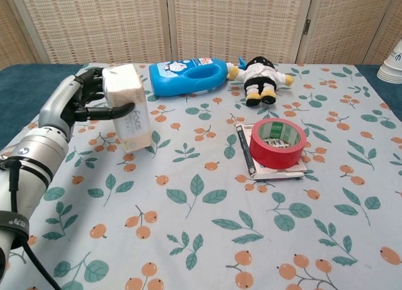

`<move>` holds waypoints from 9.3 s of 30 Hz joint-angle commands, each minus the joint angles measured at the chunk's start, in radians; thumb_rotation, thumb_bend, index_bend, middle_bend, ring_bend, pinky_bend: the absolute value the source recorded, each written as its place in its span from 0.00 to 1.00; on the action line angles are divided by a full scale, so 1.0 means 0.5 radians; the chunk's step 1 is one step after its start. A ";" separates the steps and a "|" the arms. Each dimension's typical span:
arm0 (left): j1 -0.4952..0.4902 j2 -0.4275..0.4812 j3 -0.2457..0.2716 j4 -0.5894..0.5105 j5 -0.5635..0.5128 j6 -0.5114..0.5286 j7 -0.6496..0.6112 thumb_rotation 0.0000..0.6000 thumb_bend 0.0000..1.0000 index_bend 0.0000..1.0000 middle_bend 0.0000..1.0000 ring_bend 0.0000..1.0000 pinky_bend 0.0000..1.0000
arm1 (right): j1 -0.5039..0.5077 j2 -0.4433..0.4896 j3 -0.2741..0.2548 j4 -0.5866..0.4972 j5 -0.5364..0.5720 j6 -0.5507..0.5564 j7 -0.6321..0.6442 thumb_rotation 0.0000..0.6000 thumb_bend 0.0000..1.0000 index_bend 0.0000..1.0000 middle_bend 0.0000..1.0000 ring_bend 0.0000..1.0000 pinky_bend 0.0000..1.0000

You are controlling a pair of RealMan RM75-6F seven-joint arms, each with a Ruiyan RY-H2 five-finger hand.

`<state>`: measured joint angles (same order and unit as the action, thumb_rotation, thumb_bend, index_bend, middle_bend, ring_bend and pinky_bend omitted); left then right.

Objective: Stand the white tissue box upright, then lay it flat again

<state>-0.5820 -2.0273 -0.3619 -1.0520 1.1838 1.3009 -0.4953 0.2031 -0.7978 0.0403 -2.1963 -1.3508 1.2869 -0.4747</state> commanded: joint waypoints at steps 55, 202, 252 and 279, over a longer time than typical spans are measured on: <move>0.233 1.061 -0.031 -1.277 0.134 -0.005 0.806 1.00 0.12 0.00 0.00 0.00 0.07 | 0.007 0.049 -0.052 -0.103 -0.176 0.013 0.058 1.00 0.11 0.07 0.06 0.00 0.03; 0.095 0.213 0.227 -0.304 -0.136 0.176 0.269 1.00 0.24 0.34 0.48 0.25 0.18 | 0.064 0.021 -0.007 -0.010 0.057 -0.056 0.065 1.00 0.11 0.07 0.06 0.00 0.03; 0.381 0.649 0.223 -0.726 0.191 0.006 0.409 1.00 0.11 0.00 0.00 0.00 0.04 | 0.063 0.051 -0.017 -0.048 0.024 -0.018 0.126 1.00 0.11 0.07 0.06 0.00 0.03; 0.106 2.015 0.345 -1.903 -0.361 -0.133 2.762 1.00 0.29 0.07 0.05 0.00 0.07 | -0.018 0.149 -0.057 -0.149 -0.219 0.045 0.210 1.00 0.11 0.07 0.06 0.00 0.03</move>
<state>-0.5030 -1.0718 -0.2149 -1.9572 1.0130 1.2609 0.9344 0.1949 -0.7238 0.0120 -2.2711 -1.4600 1.3089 -0.3702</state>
